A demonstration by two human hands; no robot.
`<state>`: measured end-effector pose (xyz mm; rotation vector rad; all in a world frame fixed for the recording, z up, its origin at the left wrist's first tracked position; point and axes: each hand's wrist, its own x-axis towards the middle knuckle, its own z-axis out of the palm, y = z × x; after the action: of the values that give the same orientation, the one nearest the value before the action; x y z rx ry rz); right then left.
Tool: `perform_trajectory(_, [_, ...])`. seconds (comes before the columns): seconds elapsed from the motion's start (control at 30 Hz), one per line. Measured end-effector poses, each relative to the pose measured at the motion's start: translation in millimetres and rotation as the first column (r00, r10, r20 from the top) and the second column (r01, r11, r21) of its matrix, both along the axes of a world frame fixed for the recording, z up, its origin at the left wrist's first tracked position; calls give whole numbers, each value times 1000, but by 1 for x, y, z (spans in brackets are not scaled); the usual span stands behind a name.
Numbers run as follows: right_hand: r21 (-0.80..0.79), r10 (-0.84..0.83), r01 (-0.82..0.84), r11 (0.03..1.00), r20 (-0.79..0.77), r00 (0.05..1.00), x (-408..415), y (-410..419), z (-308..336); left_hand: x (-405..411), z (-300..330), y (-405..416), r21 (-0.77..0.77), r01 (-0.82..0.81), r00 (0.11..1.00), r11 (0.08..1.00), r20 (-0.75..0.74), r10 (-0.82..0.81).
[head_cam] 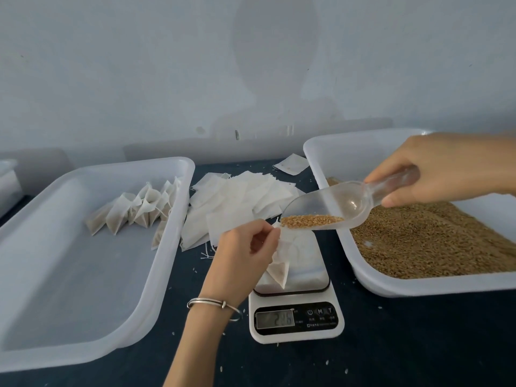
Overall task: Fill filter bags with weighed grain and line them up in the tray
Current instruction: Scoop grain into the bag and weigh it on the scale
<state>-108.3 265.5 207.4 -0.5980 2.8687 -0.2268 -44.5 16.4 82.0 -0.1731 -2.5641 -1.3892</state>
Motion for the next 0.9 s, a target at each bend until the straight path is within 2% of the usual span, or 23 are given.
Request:
perform_trajectory(0.17, [-264, -116, 165, 950, 192, 975, 5, 35, -18, -2, -5, 4, -11, 21, 1000, 1000, 13, -20])
perform_trajectory(0.3, [-403, -216, 299, 865, 240, 947, 13, 54, -24, -5, -5, 10, 21, 35, 999, 999, -31, -34])
perform_trajectory(0.47, [-427, -348, 403, 810, 203, 915, 16, 71, -30, -7, -2, 4, 176, -56, 986, 983, -146, 83])
perform_trajectory(0.6, [-388, -384, 412, 824, 152, 911, 11, 76, -40, -7, -2, -9, 195, -149, 966, 969, -181, 185])
perform_trajectory(0.73, [-399, -448, 453, 797, 114, 887, 7, 77, -51, -6, -4, -28, 228, -214, 947, 950, -191, 259])
perform_trajectory(0.9, [-365, -450, 451, 814, 94, 888, 1, 84, -63, -1, -4, -44, 267, -263, 925, 927, -204, 321])
